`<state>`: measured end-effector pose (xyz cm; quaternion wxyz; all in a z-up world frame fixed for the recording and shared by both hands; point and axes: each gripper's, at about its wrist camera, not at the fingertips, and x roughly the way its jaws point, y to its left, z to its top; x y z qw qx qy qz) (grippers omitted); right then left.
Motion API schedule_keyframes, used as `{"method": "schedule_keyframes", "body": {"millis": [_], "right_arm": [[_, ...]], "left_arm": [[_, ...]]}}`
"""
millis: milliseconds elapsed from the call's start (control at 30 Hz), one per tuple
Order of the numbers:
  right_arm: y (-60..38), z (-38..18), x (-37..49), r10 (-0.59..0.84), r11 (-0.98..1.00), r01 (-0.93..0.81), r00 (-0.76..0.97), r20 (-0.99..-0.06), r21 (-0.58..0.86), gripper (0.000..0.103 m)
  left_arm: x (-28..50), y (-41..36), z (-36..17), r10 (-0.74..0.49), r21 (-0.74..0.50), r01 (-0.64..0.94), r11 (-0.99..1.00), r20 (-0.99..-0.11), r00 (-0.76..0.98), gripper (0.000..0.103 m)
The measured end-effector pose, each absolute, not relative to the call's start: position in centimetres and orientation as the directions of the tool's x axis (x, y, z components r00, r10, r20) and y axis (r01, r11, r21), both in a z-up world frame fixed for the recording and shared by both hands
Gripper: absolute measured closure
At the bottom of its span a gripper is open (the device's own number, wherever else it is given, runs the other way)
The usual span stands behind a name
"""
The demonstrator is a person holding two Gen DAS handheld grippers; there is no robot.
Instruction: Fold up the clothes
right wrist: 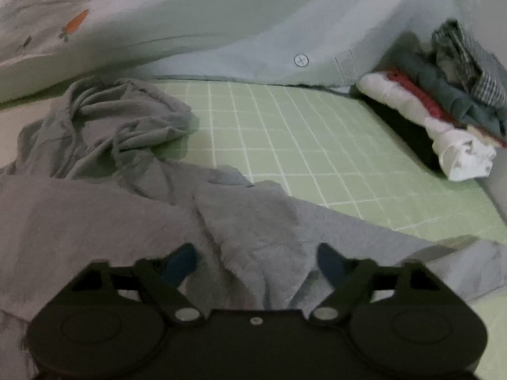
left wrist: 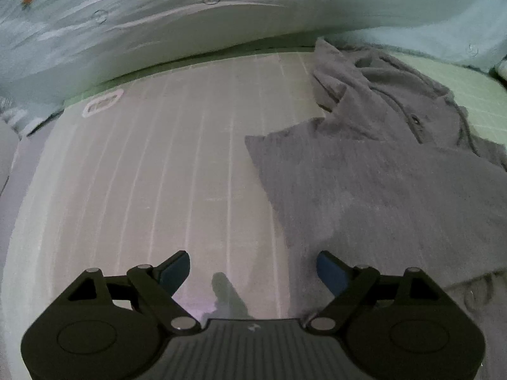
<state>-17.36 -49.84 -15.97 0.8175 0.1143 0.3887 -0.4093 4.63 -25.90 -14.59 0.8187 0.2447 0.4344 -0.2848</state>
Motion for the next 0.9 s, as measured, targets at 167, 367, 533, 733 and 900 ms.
{"method": "schedule_keyframes", "body": {"millis": [167,367,533,733,900], "right_arm": [[-50.9,-15.3,-19.4,-0.577,0.608,0.792,0.397,-0.714,-0.051,0.086],[-51.4,-14.4,-21.3,-0.614,0.551,0.834,0.399,-0.681,-0.008,0.088],[-50.4,-13.0,-21.0,-0.622,0.569,0.822,0.453,-0.638,0.028,0.090],[-47.9,-11.2,-19.5,-0.589,0.637,0.767,0.549,-0.593,0.077,0.097],[-44.2,-12.0,-17.2,-0.487,0.756,0.652,0.616,-0.618,0.054,0.098]], "left_arm": [[5.1,-28.0,-15.3,-0.250,0.181,0.698,0.693,-0.847,0.469,0.015],[4.0,-28.6,-16.9,-0.232,0.204,0.680,0.704,-0.839,0.492,0.011],[3.9,-27.7,-17.3,-0.237,0.168,0.631,0.757,-0.830,0.505,0.007],[3.5,-26.9,-17.7,-0.248,0.147,0.598,0.788,-0.813,0.526,0.002],[3.6,-26.7,-17.8,-0.246,0.136,0.579,0.804,-0.810,0.532,0.000]]}}
